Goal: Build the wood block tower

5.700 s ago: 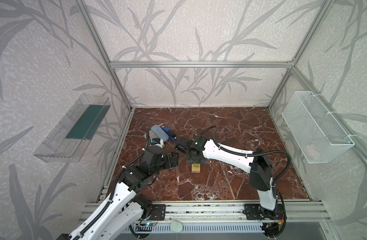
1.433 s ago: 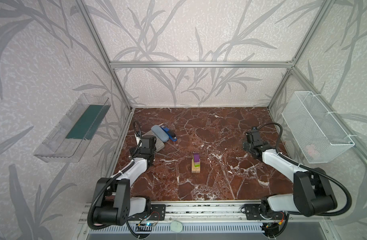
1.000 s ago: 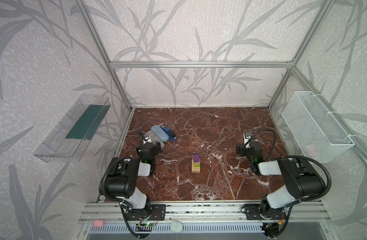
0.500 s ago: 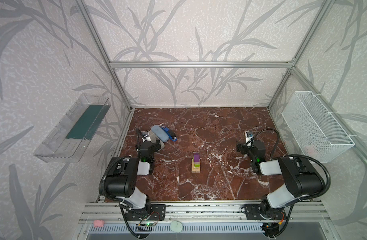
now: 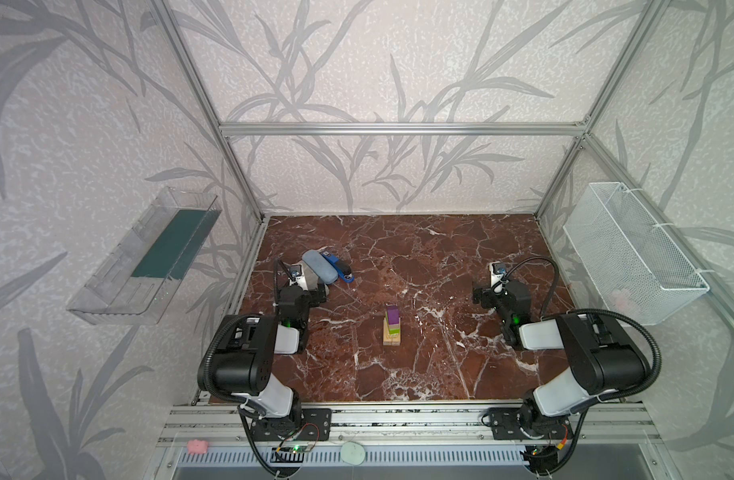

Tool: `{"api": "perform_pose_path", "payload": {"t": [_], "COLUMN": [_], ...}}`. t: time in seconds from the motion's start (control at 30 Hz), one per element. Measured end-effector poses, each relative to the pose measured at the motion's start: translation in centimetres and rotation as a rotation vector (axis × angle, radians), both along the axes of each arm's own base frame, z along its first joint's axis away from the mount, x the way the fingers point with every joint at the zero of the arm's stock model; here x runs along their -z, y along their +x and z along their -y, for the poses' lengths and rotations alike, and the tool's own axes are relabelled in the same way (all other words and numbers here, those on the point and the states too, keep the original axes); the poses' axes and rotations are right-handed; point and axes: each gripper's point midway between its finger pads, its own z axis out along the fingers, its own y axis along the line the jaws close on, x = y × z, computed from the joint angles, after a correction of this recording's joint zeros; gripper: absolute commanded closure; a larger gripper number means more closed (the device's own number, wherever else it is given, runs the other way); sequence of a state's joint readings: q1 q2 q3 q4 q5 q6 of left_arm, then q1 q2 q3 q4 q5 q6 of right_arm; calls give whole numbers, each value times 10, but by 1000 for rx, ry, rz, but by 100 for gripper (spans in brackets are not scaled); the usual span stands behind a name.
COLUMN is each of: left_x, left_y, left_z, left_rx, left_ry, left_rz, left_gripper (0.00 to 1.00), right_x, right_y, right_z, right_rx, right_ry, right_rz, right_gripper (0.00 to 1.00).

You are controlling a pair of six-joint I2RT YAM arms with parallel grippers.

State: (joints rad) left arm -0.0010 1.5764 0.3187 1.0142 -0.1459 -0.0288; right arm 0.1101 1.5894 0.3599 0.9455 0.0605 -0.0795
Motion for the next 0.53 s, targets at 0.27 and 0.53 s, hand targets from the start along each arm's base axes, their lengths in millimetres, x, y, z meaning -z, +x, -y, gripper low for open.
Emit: {"api": "perform_pose_path", "payload": {"t": [0.27,0.53], "left_x": [1,-1], "left_y": [2,7], "left_z": [-1,-6], "left_rx": [-6,-24], "left_ry": [5,-3], "left_rz": [-15,-23], "left_gripper": [1,1], "right_x": [0,0], "right_y": [0,0], "right_z": [0,0], "right_rx": [-2,-2], "right_ry": [1,1], "right_rz": [0,0], "right_gripper": [1,1]}}
